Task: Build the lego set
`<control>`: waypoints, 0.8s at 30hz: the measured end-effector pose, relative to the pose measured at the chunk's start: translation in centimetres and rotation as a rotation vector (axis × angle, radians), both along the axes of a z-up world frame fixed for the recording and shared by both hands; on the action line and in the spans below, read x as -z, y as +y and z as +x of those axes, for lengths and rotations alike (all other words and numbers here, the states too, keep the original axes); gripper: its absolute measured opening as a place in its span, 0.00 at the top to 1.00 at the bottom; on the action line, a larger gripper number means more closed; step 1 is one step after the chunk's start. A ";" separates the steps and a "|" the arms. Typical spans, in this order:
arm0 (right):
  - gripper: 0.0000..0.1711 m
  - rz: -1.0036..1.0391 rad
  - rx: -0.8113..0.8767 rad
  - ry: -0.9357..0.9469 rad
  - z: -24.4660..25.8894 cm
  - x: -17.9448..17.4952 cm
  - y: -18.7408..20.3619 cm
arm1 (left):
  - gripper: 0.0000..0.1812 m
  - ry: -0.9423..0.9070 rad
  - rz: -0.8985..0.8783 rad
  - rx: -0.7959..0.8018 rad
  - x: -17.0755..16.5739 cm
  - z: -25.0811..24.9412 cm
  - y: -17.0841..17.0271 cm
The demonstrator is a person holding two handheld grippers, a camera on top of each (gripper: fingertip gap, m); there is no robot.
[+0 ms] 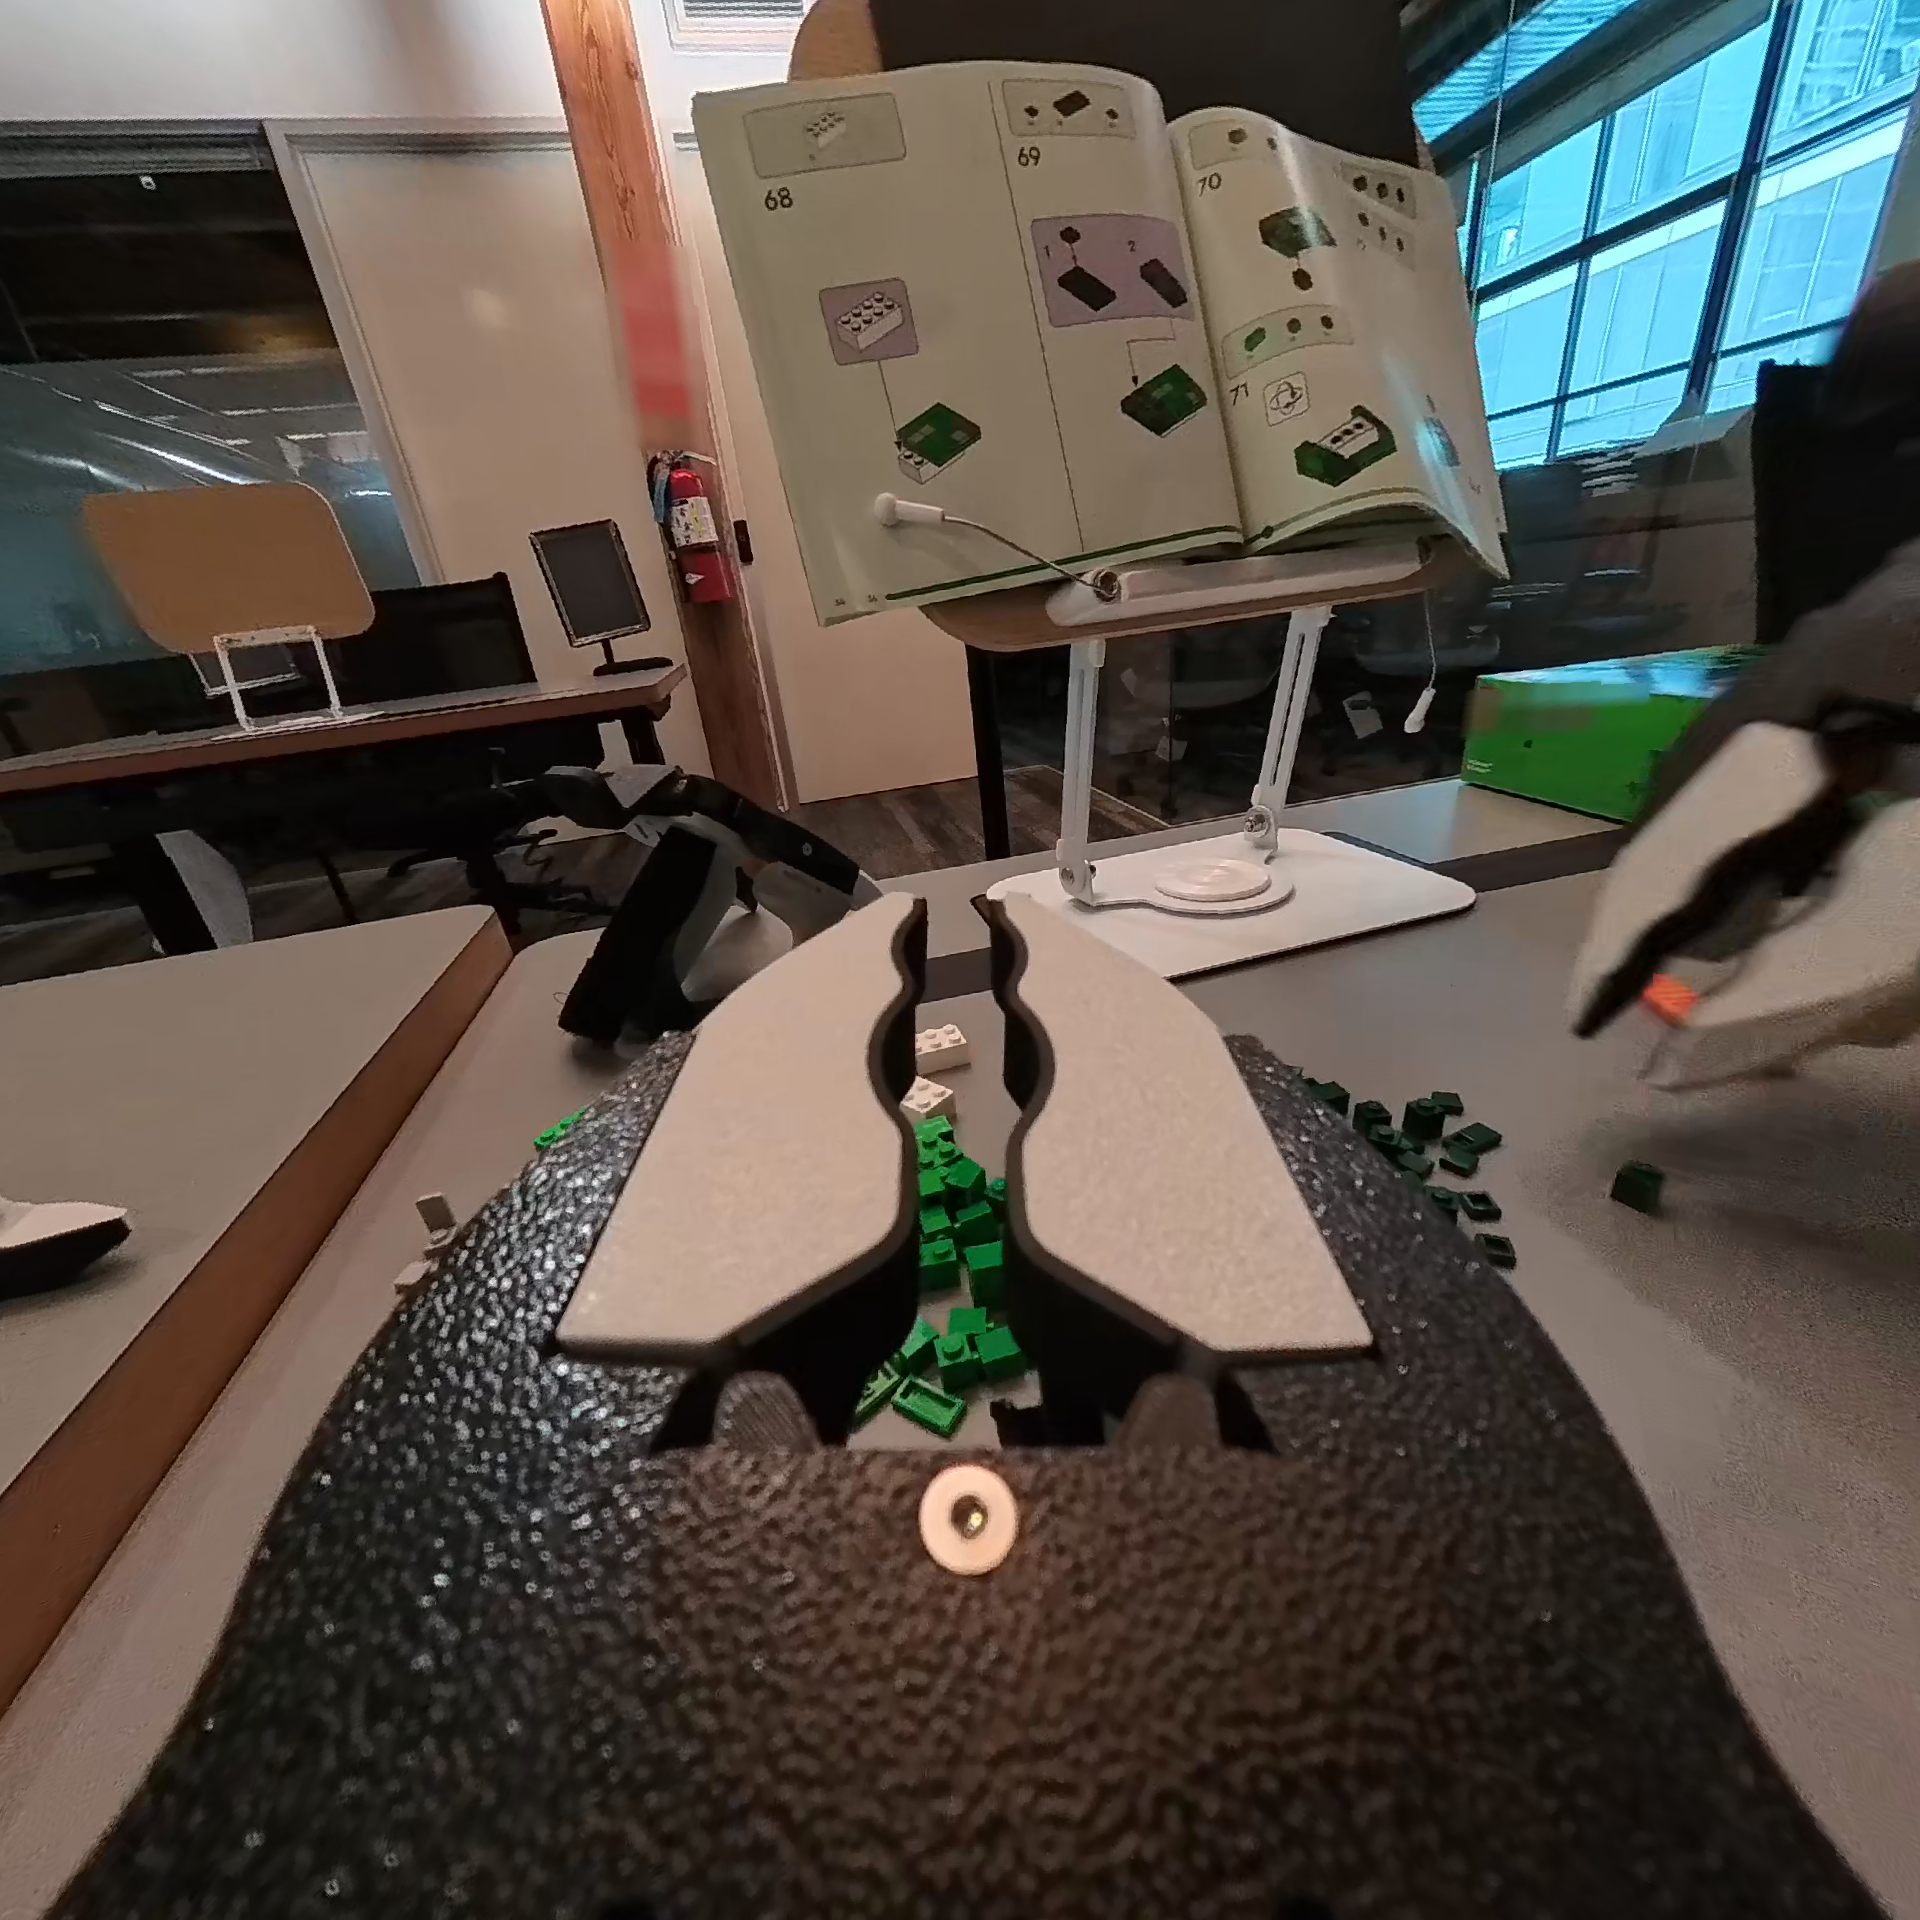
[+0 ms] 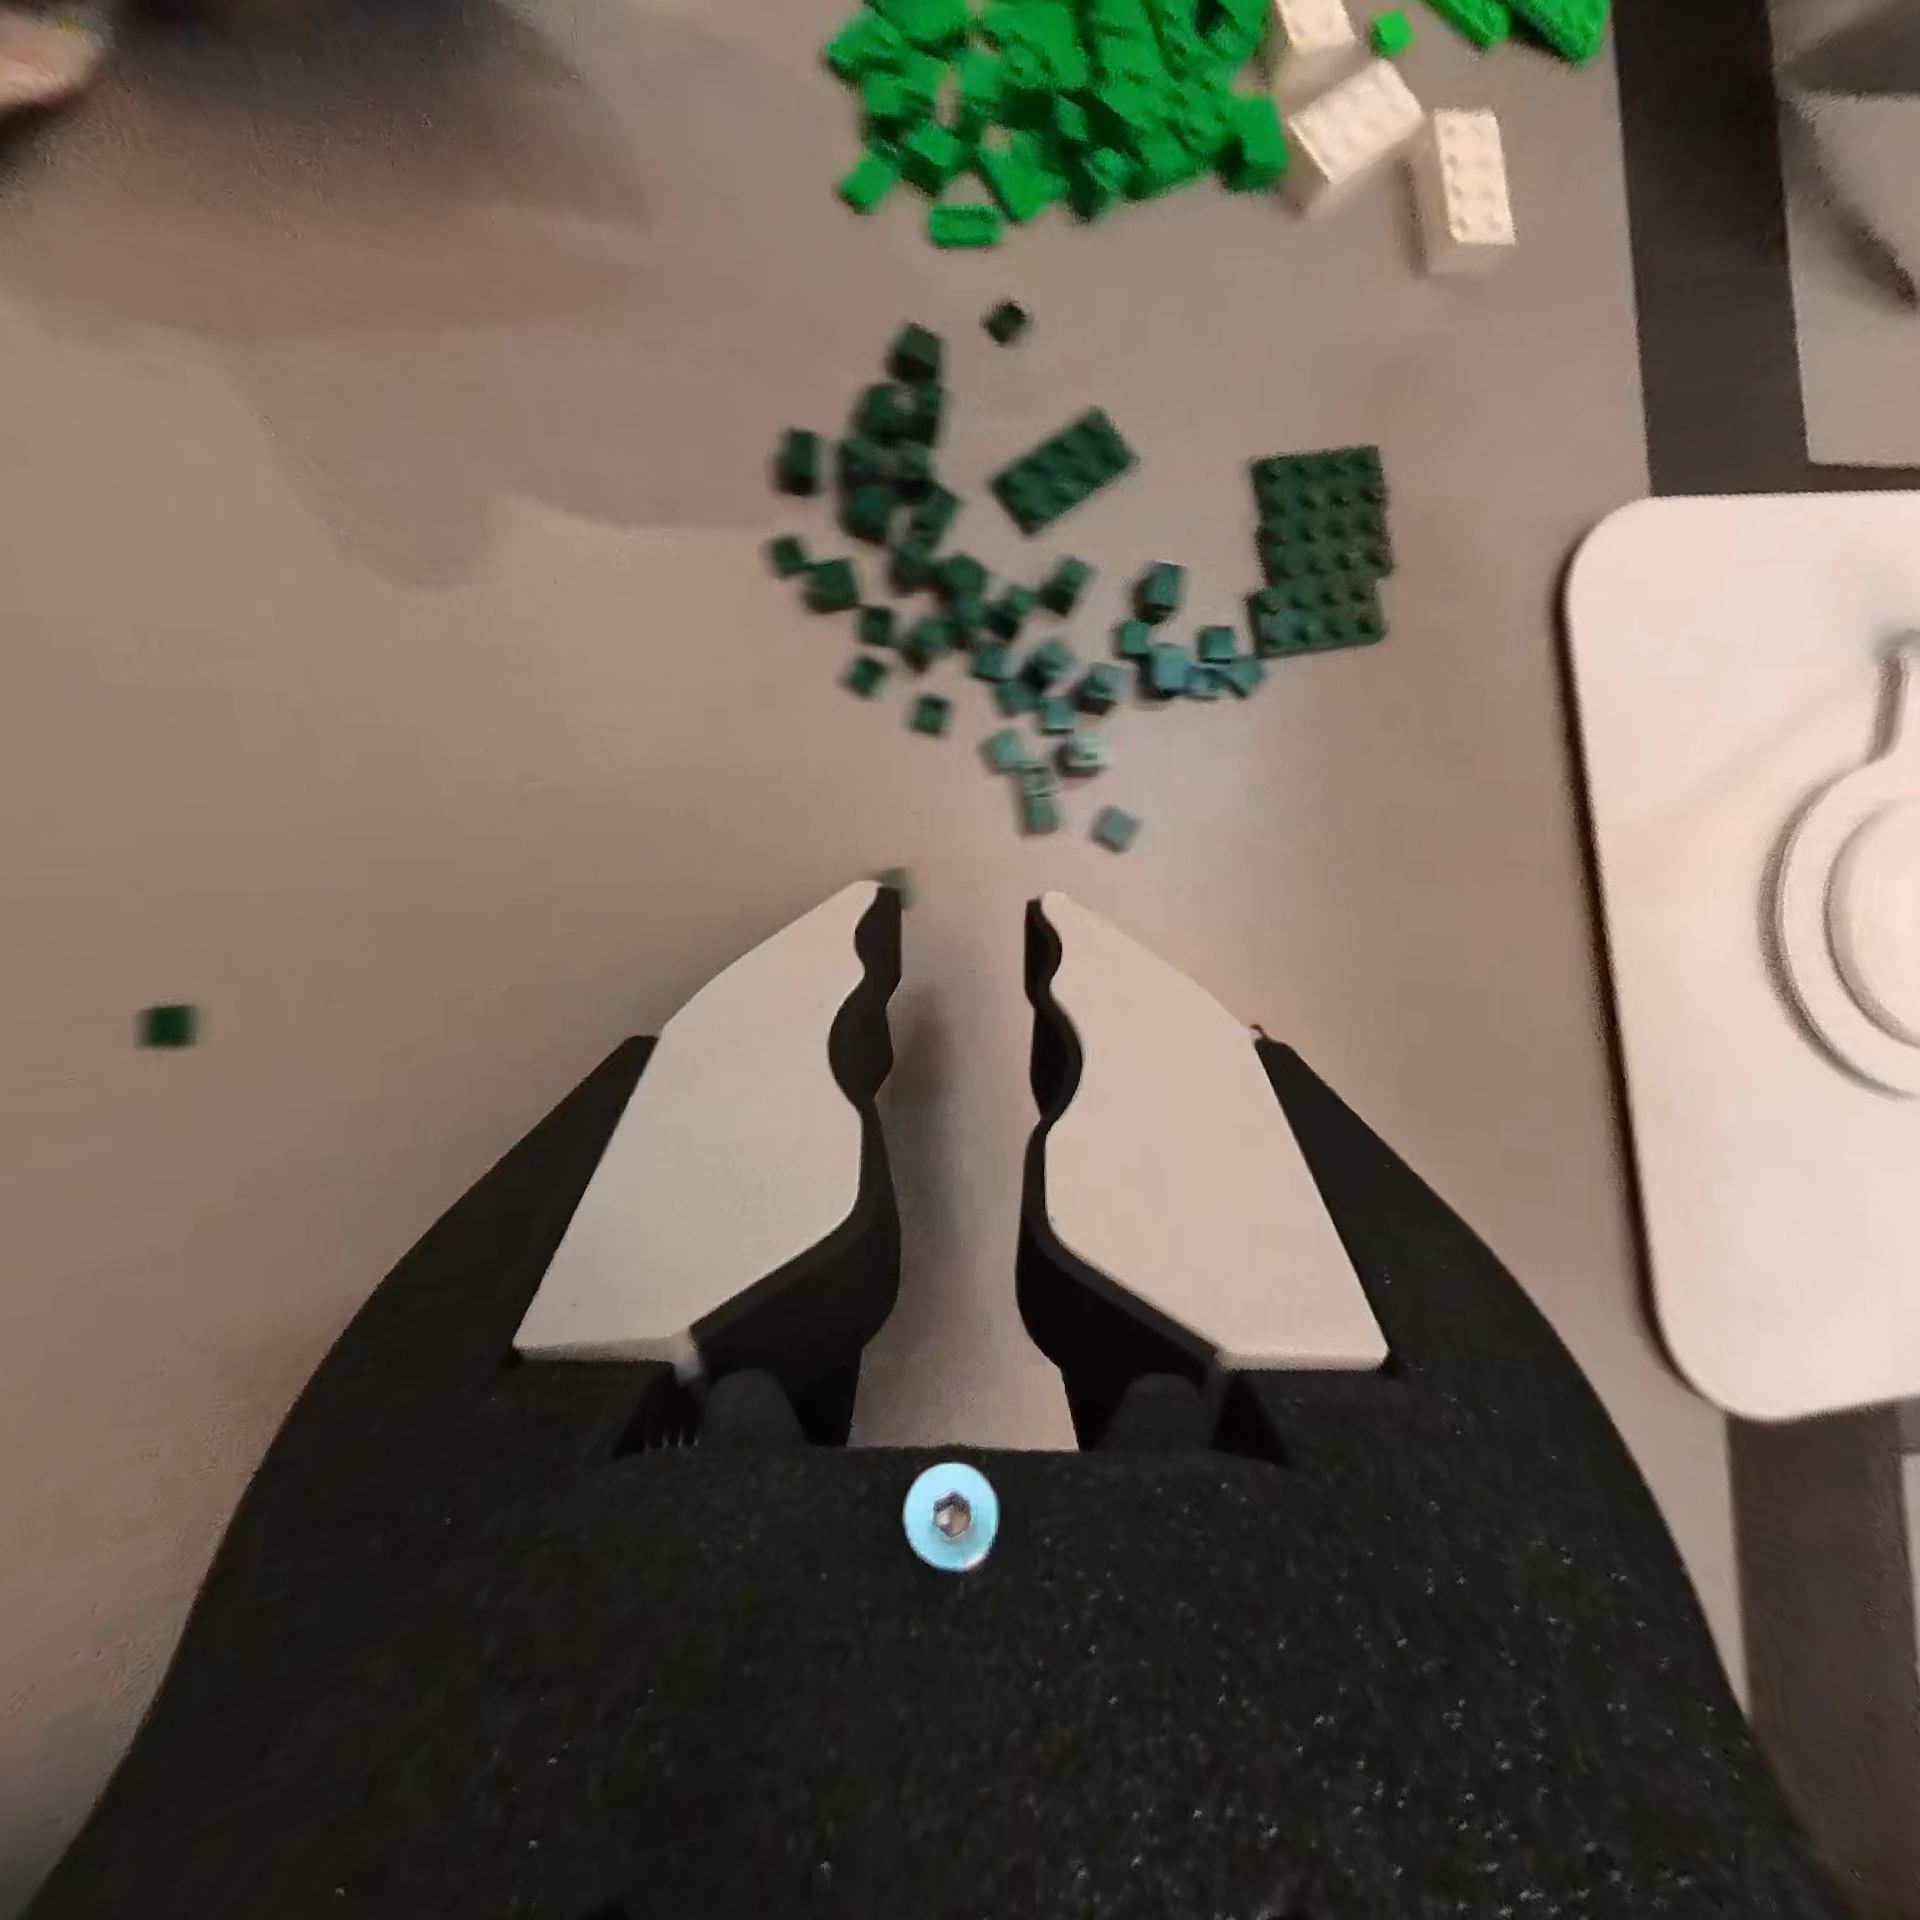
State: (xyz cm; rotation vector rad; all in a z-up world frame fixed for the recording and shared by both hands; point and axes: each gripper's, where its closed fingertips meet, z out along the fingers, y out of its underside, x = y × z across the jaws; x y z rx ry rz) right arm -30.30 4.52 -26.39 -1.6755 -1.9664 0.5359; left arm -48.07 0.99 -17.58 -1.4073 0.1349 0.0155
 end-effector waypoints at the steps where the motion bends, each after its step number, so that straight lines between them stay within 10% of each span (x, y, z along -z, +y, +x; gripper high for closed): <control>1: 0.88 -0.015 0.007 -0.015 -0.5 0.7 1.2 | 0.94 0.003 -0.001 0.001 0.0 0.1 0.0; 24: 0.95 -0.058 -0.056 -0.073 -2.6 3.4 3.7 | 0.94 0.008 -0.004 -0.001 0.1 -0.1 0.0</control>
